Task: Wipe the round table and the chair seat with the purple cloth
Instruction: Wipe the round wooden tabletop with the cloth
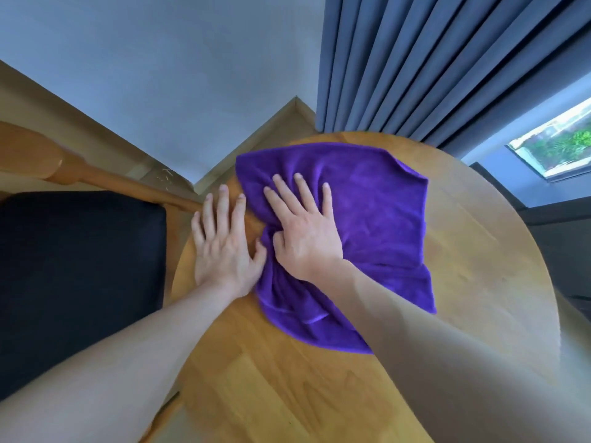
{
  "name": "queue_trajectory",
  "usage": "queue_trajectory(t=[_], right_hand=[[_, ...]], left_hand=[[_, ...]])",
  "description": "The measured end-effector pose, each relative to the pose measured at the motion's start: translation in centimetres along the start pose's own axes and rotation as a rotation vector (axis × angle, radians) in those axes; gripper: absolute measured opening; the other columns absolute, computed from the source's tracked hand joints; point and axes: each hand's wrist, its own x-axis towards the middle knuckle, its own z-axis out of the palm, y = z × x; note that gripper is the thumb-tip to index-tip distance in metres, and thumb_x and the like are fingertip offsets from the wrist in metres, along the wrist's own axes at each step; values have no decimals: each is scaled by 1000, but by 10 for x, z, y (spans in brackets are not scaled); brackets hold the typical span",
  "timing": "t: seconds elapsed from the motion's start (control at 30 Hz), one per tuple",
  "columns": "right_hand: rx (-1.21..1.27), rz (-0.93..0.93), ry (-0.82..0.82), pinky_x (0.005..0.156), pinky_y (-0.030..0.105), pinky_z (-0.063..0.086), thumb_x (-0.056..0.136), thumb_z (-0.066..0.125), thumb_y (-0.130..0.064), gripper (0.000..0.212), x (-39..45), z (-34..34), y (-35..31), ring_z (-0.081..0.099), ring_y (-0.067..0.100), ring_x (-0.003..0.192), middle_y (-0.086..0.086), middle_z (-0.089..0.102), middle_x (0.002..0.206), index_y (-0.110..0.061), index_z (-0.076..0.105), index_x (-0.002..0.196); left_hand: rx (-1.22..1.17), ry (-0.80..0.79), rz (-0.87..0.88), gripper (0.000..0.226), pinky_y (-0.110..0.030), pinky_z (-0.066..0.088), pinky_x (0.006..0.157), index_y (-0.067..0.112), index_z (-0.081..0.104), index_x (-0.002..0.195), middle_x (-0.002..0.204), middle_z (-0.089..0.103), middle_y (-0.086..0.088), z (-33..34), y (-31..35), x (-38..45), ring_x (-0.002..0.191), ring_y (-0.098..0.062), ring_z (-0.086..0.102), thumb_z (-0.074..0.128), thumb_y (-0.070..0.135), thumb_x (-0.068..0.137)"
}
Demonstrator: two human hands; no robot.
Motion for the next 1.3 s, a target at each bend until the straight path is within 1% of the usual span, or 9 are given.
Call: queue_trajectory(t=[0.13,0.2,0.5,0.67,0.83,0.93,1.1,1.2,1.3], right_hand=[[-86,-319,-130,127,52,-2,76,28,-35,86,-17,-14,56,5,25,158,-5,14,171,-24,27,161],[-112,-339,-128,127,50,2,73,32,-34,89,-17,-26,87,9,23,158,-5,17,170,-25,28,161],[19,238,146,126,55,3,83,41,-32,79,11,-12,44,6,30,158,2,18,170,-18,28,160],[-72,-82,-6,125,58,-1,82,30,-36,81,-19,-5,39,4,29,158,-5,14,171,-23,25,162],[-195,-388,-147,127,51,2,75,36,-36,87,-31,-25,99,8,25,158,-4,16,171,-25,26,161],[-176,-225,-73,126,54,8,76,39,-39,87,-7,-36,113,12,26,157,-5,17,170,-26,27,161],[-58,212,92,125,58,2,81,40,-41,84,29,-22,51,6,32,157,2,15,171,-21,24,161],[-56,189,76,126,57,0,85,38,-40,83,29,-11,23,2,31,158,5,12,171,-18,21,162],[-91,-39,-32,126,54,-4,86,29,-40,80,18,-13,31,0,29,158,1,8,172,-21,17,163]], left_hand=[[-28,8,-4,74,-59,13,125,12,32,151,171,9,-13,1,3,1,157,-35,9,39,47,86],[-33,13,-1,77,-59,12,125,15,28,155,172,9,-12,2,5,0,157,-35,8,40,47,86],[-21,15,0,79,-60,15,125,17,22,159,171,10,-13,3,10,1,157,-35,9,39,49,88],[-26,16,-3,81,-59,15,125,18,21,159,172,8,-12,5,13,1,158,-34,7,40,49,87],[-41,25,-8,78,-59,13,125,17,26,158,172,10,-11,4,15,2,158,-33,7,41,48,87],[-35,25,-3,80,-59,13,126,18,23,159,172,10,-11,3,15,2,158,-33,7,40,49,88],[-18,33,5,80,-59,14,125,17,22,160,171,10,-13,3,15,-1,158,-34,8,38,49,87],[7,11,6,84,-59,14,125,17,19,160,172,7,-13,2,13,-1,158,-34,6,34,52,85],[-3,10,9,84,-58,15,125,18,20,160,172,8,-12,-1,14,-2,158,-34,7,35,51,85]])
